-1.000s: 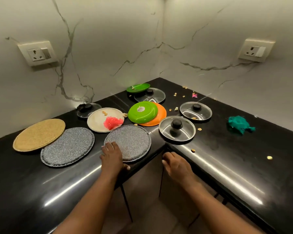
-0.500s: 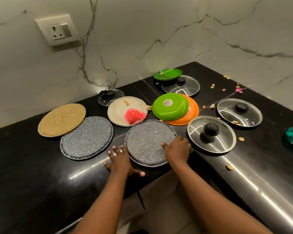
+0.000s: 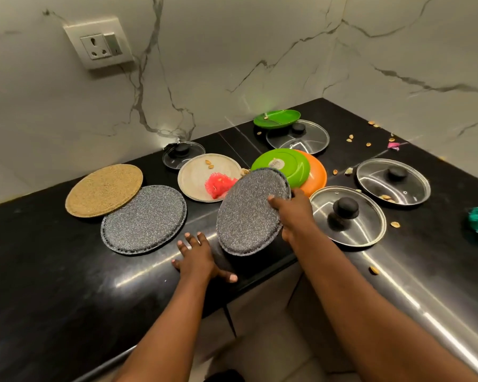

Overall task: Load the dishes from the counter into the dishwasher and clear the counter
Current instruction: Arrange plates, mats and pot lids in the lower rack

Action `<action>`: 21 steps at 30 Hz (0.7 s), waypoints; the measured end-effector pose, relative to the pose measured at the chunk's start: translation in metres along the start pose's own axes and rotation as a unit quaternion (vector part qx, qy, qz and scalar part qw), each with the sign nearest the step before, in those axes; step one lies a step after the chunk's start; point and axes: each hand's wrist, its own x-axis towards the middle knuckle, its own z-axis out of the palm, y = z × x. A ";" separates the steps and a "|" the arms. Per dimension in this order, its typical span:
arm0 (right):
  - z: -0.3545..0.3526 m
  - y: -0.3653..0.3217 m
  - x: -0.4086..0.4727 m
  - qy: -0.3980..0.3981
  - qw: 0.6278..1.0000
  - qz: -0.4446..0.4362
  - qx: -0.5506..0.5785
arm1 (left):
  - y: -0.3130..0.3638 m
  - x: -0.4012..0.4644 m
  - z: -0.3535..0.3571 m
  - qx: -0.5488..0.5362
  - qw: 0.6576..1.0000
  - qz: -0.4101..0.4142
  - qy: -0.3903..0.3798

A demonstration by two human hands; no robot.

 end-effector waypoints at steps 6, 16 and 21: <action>-0.039 -0.008 -0.036 0.016 0.986 -0.129 -0.109 | 0.004 -0.002 -0.005 0.010 1.000 -0.007 0.008; -0.099 0.030 -0.180 0.057 0.924 -0.277 -0.259 | 0.002 -0.023 0.011 0.129 0.980 0.105 0.111; -0.111 0.107 -0.280 0.151 0.939 -0.215 -0.222 | -0.020 -0.078 0.057 0.101 0.880 0.340 0.316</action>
